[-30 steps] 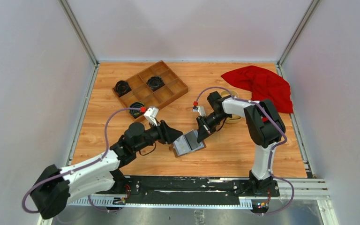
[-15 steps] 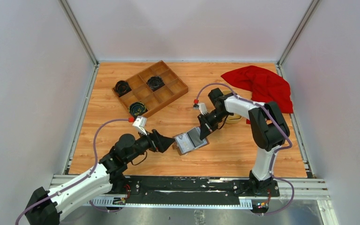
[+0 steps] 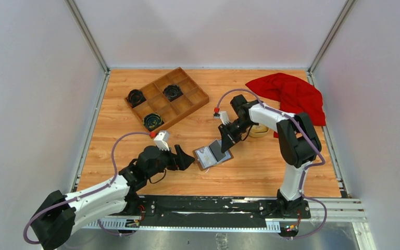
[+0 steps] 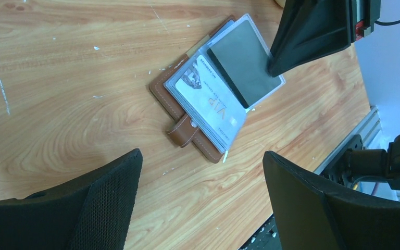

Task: Put the credit cards into the card holder
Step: Turn over the card slot in the card holder.

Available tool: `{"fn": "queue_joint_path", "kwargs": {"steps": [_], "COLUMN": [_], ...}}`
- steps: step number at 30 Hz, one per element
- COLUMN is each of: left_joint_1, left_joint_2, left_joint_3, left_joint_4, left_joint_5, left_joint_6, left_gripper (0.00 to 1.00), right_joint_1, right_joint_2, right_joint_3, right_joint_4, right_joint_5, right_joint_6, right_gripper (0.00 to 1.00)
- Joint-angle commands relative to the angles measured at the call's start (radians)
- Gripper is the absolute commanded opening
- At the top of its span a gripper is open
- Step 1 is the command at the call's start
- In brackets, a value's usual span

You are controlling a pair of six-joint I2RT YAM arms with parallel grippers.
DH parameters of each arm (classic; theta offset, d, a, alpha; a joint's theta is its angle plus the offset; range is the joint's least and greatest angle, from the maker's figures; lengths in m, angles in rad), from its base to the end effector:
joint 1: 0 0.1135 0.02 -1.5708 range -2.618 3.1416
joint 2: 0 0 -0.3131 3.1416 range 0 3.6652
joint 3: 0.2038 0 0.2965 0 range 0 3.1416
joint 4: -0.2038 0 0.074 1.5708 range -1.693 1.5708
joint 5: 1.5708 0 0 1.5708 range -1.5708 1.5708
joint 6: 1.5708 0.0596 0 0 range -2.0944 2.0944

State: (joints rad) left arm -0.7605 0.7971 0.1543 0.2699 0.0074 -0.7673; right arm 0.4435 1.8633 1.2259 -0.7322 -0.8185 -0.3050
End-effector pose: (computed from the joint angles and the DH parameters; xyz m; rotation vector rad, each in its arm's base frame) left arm 0.1403 -0.1341 0.1628 -0.0018 2.0845 -0.9898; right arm 0.3447 0.2119 0.1763 -1.1196 2.5206 1.2115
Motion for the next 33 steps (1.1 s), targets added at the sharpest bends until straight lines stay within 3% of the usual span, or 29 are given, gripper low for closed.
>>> {"fn": "queue_joint_path", "kwargs": {"steps": [1, 13, 19, 23, 27, 30, 31, 33], "left_joint_1": [0.006, 0.006, 0.006, 0.006, 0.006, 0.014, 0.025, 0.066], "left_joint_2": [0.031, -0.011, -0.039, -0.064, -0.091, -0.1, -0.097, -0.077], "left_joint_3": [0.035, 0.022, 0.018, 0.008, 0.008, 0.034, 0.047, 0.083], "left_joint_4": [0.045, 0.043, 0.042, 0.042, 0.043, 0.042, 0.042, 0.042], "left_joint_5": [-0.014, -0.031, -0.037, -0.038, -0.039, -0.016, 0.018, 0.089], "left_joint_6": [0.002, 0.006, 0.008, -0.001, 0.002, 0.039, 0.052, 0.072], "left_gripper": [0.89, 0.88, 0.88, 0.88, 0.89, 0.93, 0.98, 1.0], "right_joint_1": [0.029, 0.132, 0.164, 0.164, 0.162, 0.156, 0.151, 0.127], "right_joint_2": [0.024, 0.01, 0.075, 0.107, 0.066, -0.025, -0.067, -0.152], "right_joint_3": [0.036, 0.083, 0.096, 0.112, 0.13, 0.143, 0.138, 0.126], "right_joint_4": [-0.033, -0.03, -0.033, -0.067, -0.118, -0.151, -0.15, -0.143], "right_joint_5": [-0.011, -0.065, -0.255, -0.299, -0.256, -0.137, -0.099, -0.02], "right_joint_6": [0.01, 0.02, 0.024, -0.021, -0.109, -0.207, -0.232, -0.275], "right_gripper": [0.2, 0.36, 0.43, 0.46, 0.46, 0.46, 0.46, 0.47]}}
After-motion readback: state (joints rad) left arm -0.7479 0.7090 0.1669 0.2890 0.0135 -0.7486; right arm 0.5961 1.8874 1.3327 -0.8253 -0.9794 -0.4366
